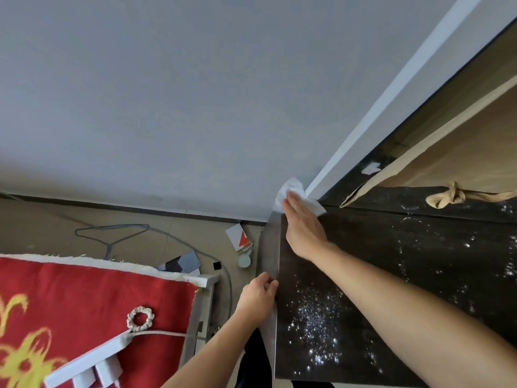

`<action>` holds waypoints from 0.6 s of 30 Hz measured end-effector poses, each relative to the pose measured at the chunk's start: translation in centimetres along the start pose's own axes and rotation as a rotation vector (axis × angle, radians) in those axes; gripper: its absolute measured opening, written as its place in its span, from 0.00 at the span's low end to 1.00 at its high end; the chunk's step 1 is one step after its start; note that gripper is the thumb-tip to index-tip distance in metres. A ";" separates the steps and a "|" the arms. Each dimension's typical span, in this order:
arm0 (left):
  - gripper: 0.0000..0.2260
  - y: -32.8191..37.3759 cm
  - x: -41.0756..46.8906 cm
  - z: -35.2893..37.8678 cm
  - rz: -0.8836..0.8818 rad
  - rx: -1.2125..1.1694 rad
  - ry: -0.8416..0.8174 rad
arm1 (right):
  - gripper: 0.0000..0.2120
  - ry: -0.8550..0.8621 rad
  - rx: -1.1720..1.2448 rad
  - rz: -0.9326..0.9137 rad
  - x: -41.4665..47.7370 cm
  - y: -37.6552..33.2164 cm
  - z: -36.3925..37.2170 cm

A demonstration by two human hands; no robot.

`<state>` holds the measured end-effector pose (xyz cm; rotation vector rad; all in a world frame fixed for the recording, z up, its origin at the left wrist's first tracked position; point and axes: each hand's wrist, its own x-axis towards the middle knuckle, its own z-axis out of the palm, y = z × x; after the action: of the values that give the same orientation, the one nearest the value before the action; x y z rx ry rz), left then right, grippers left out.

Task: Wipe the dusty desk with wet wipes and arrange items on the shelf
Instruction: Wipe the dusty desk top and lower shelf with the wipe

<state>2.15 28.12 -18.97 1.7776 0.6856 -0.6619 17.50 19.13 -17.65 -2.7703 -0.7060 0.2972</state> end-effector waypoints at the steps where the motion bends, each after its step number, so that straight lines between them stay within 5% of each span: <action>1: 0.10 0.1 0.1 -0.1 -0.010 -0.004 -0.007 | 0.31 -0.008 0.000 0.021 1.2 -0.3 -0.1; 8: 0.10 3.0 2.0 -2.1 0.033 0.095 0.009 | 0.13 0.082 0.348 -0.025 -6.6 5.7 -1.1; 14: 0.15 9.6 7.5 -3.2 0.223 0.264 0.220 | 0.14 0.349 0.310 0.634 -4.4 12.6 -2.7; 18: 0.18 12.0 10.6 -2.3 0.259 0.339 0.230 | 0.11 0.194 0.300 0.164 -5.7 7.0 -0.1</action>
<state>18.33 28.56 -18.29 2.2355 0.5011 -0.4163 15.70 10.38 -18.97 -2.5280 -0.3542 0.1482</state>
